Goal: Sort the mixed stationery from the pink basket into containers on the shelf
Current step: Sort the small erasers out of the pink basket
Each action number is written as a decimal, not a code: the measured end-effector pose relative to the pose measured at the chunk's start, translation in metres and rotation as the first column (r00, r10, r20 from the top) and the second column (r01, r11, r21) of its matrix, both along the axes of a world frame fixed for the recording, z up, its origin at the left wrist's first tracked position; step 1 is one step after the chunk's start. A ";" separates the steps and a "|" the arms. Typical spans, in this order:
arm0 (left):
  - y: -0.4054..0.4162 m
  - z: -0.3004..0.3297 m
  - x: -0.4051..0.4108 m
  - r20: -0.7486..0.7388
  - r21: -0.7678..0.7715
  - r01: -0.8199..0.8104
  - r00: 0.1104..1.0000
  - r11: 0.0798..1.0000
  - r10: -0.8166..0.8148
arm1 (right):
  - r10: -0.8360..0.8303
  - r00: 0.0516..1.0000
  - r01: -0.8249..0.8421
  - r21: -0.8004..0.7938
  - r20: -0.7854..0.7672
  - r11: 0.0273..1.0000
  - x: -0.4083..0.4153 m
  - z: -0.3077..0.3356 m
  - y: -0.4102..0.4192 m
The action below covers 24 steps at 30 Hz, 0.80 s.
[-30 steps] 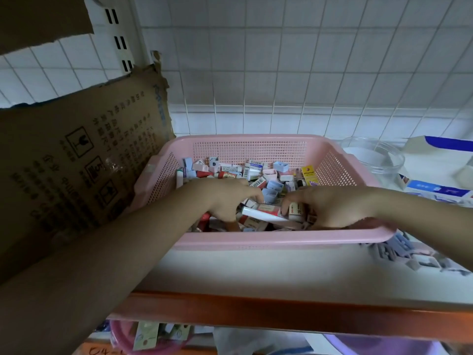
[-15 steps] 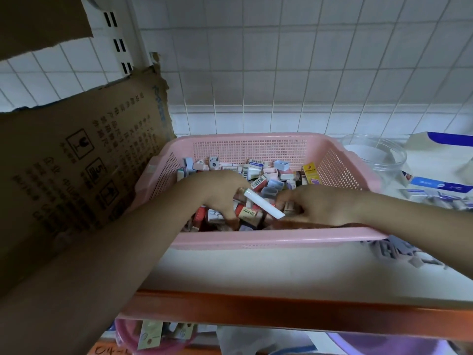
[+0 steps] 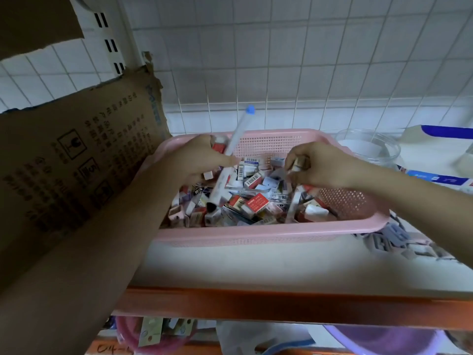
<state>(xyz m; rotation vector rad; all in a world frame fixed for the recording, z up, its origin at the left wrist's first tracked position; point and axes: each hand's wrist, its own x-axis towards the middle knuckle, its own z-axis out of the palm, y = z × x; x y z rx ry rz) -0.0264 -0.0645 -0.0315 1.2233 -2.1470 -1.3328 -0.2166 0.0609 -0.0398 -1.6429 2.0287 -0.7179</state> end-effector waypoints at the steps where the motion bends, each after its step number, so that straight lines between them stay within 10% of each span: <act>1: 0.002 0.002 -0.001 -0.123 0.114 -0.013 0.992 0.993 0.027 | -0.036 0.996 0.038 -0.017 0.087 0.999 0.001 0.004 -0.002; 6: 0.015 0.006 -0.014 -0.498 0.230 -0.244 0.802 0.942 0.330 | -0.107 0.705 -0.110 0.257 0.701 0.960 0.039 0.026 0.001; 14: 0.028 0.018 -0.008 -0.644 0.532 -0.238 0.511 0.813 0.570 | -0.017 0.888 -0.006 0.050 0.459 0.999 0.071 0.020 -0.008; 19: 0.036 0.022 0.004 -0.413 0.649 -0.112 0.779 0.752 0.472 | 0.099 0.955 0.016 -0.380 0.280 0.925 0.055 0.051 -0.016; 24: 0.061 0.023 -0.013 -0.216 0.406 -0.050 0.965 0.912 0.149 | 0.235 0.949 -0.284 -0.250 -0.208 0.926 0.063 0.062 -0.037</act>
